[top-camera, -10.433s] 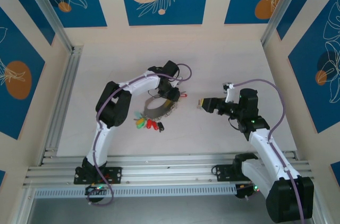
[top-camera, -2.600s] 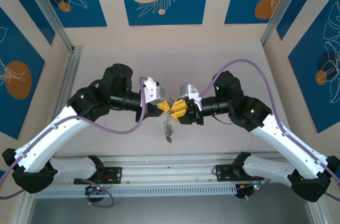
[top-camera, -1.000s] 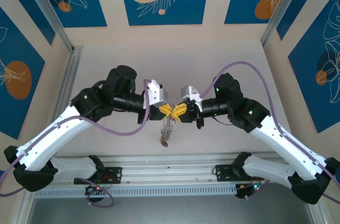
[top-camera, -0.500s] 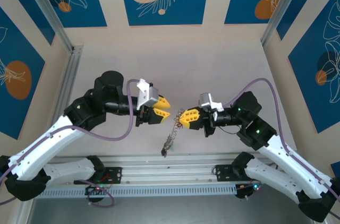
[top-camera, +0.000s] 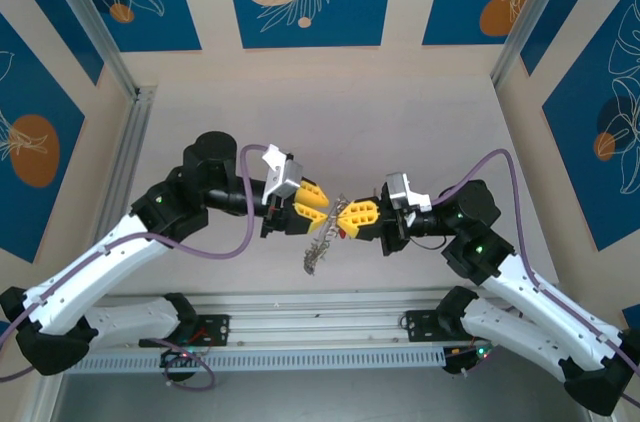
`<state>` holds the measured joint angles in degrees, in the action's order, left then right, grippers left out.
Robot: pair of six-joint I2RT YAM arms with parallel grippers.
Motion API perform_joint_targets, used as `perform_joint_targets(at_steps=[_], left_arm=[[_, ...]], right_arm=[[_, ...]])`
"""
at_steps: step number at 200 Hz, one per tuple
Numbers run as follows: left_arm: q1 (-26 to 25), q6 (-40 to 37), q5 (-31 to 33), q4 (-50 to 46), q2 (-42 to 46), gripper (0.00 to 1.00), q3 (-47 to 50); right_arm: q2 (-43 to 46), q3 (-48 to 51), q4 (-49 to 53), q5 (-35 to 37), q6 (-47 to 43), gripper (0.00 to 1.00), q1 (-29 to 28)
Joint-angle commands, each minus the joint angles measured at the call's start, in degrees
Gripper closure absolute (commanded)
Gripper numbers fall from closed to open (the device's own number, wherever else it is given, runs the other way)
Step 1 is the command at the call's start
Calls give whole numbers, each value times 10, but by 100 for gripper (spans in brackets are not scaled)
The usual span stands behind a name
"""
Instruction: Put the keys on the keyring
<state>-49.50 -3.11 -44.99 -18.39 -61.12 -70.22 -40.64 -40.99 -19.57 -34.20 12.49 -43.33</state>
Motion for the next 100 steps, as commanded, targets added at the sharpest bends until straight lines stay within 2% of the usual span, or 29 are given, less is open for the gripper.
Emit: perform_joint_targets(at_steps=[1,100], left_arm=[[4,16,-30,32,-5,69,10],[5,-4,17,6,23,67,21]], right_arm=[[-2,-1,-50,23,4,100,-5],[16,16,-83,67,9,100,-6]])
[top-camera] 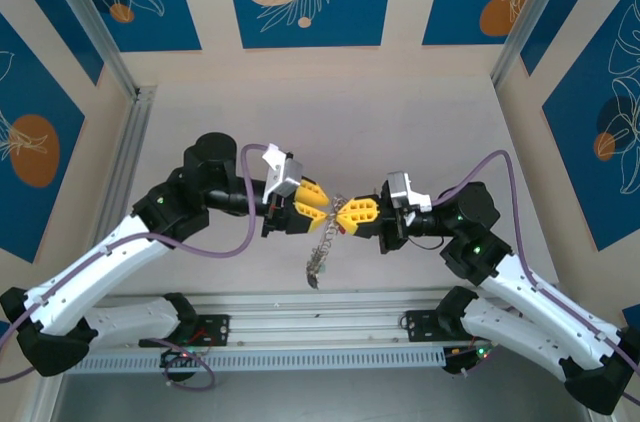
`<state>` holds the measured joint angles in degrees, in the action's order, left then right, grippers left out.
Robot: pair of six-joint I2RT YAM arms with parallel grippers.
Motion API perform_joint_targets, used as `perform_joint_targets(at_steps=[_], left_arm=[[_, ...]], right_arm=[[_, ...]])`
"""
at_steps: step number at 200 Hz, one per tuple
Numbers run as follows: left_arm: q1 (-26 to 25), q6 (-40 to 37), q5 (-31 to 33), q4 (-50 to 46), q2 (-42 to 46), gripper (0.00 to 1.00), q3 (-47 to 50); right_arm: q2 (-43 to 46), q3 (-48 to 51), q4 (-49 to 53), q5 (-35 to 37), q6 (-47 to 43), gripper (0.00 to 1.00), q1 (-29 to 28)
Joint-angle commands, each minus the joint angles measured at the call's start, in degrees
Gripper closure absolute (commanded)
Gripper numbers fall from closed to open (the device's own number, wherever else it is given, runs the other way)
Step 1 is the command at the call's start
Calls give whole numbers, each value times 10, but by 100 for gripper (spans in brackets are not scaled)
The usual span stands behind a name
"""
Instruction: Put the keys on the keyring
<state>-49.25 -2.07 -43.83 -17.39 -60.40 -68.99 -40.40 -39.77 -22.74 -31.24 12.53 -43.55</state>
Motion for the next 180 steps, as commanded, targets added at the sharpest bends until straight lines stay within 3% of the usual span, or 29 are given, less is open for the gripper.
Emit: perform_joint_targets(at_steps=[1,35,180], left_arm=[[3,-15,6,-3,17,67,9],[3,-16,23,2,28,67,13],[3,5,-19,84,-2,68,10]], right_arm=[[14,5,-52,38,8,100,-3],[27,8,-58,57,12,100,-4],[6,9,-72,69,24,100,-4]])
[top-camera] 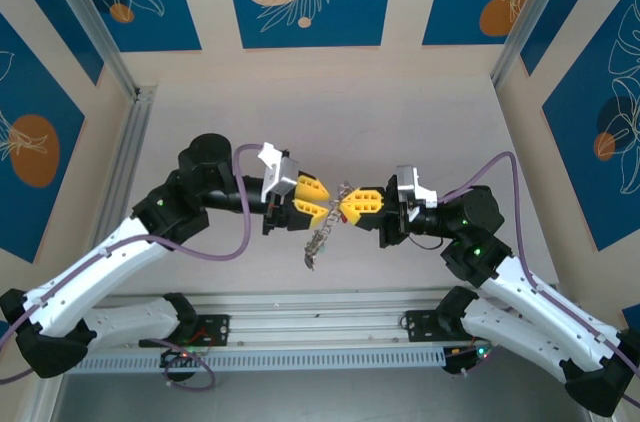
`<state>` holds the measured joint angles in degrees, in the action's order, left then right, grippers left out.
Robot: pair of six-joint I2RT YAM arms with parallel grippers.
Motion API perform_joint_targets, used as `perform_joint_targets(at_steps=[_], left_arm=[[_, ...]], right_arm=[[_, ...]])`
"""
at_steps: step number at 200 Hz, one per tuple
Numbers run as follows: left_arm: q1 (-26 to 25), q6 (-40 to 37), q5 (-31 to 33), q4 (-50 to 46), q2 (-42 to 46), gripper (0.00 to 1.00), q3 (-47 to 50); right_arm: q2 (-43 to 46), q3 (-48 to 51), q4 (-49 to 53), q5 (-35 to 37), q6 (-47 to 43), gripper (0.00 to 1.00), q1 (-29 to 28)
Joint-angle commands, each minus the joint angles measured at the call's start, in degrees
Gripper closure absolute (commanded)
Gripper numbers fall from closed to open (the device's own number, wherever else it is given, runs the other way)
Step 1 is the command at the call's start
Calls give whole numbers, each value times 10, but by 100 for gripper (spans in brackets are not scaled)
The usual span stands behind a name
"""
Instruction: Put the keys on the keyring
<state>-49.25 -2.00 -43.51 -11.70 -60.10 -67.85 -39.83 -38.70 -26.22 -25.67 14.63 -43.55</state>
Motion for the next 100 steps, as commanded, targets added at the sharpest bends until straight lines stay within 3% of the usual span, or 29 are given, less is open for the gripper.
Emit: perform_joint_targets(at_steps=[1,30,59,85,100], left_arm=[[3,5,-22,29,-5,68,-1],[2,8,-26,38,-14,75,-3],[3,0,-25,24,-18,100,-9],[3,-29,-1,-33,-13,100,-25],[2,-65,33,-105,-19,100,-56]], right_arm=[[0,-2,-38,14,3,100,-4],[-4,-1,-38,17,5,100,-3],[-1,0,-31,21,4,100,-3],[9,-23,40,38,-16,100,-2],[13,-75,175,49,-68,71,-2]])
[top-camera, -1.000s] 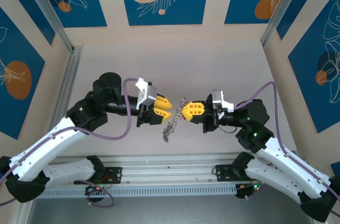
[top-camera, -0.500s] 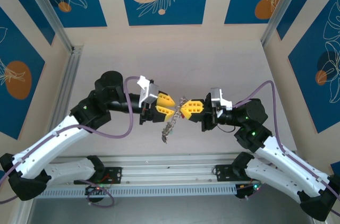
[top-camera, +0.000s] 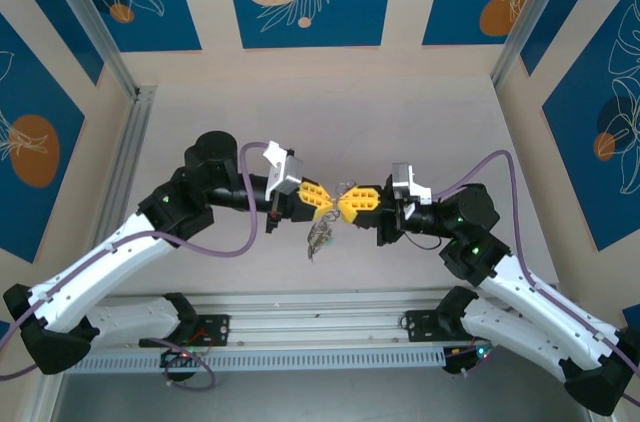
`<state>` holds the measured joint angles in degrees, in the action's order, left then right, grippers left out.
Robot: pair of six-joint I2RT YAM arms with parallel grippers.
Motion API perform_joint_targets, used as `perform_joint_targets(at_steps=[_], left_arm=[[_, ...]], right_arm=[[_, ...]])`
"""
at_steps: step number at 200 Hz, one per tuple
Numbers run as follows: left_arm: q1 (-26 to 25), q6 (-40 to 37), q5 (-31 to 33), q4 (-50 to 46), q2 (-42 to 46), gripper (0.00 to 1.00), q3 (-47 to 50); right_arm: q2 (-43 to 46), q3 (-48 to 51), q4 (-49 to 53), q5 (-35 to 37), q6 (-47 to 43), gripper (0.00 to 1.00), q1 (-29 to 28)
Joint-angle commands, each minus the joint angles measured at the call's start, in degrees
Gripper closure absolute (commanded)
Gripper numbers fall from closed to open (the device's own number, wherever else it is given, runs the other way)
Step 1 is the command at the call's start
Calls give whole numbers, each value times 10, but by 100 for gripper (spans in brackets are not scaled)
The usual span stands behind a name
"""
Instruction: Put the keys on the keyring
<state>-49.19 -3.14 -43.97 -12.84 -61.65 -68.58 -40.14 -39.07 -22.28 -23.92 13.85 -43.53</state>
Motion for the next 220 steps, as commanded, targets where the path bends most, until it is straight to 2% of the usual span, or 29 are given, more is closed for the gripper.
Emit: perform_joint_targets(at_steps=[1,3,9,14,22,32,53,76,91,154,220], left_arm=[[2,-56,40,-98,-5,100,-51],[1,-61,45,-111,-6,100,-56],[1,-80,60,-146,-12,100,-73],[1,-95,70,-177,-18,100,-87],[0,-118,83,-223,-26,100,-106],[-2,-146,98,-276,-38,100,-130],[-4,-200,129,-385,-75,100,-186],[-15,-229,151,-453,-109,100,-223],[-18,-232,148,-457,-111,100,-226],[-23,-236,118,-467,-109,100,-220],[-29,-241,101,-476,-117,100,-227]], right_arm=[[15,-77,146,33,-64,69,-2],[15,-87,168,36,-73,67,-2],[13,-112,229,47,-99,49,-2],[11,-136,278,53,-119,39,-2],[7,-171,352,60,-150,32,-2],[0,-208,434,64,-181,29,-1],[-27,-269,537,53,-214,30,-3],[-60,-290,582,50,-225,37,-9],[-69,-280,583,56,-223,43,-13],[-95,-238,554,44,-225,56,-23],[-107,-198,480,16,-224,63,-40]])
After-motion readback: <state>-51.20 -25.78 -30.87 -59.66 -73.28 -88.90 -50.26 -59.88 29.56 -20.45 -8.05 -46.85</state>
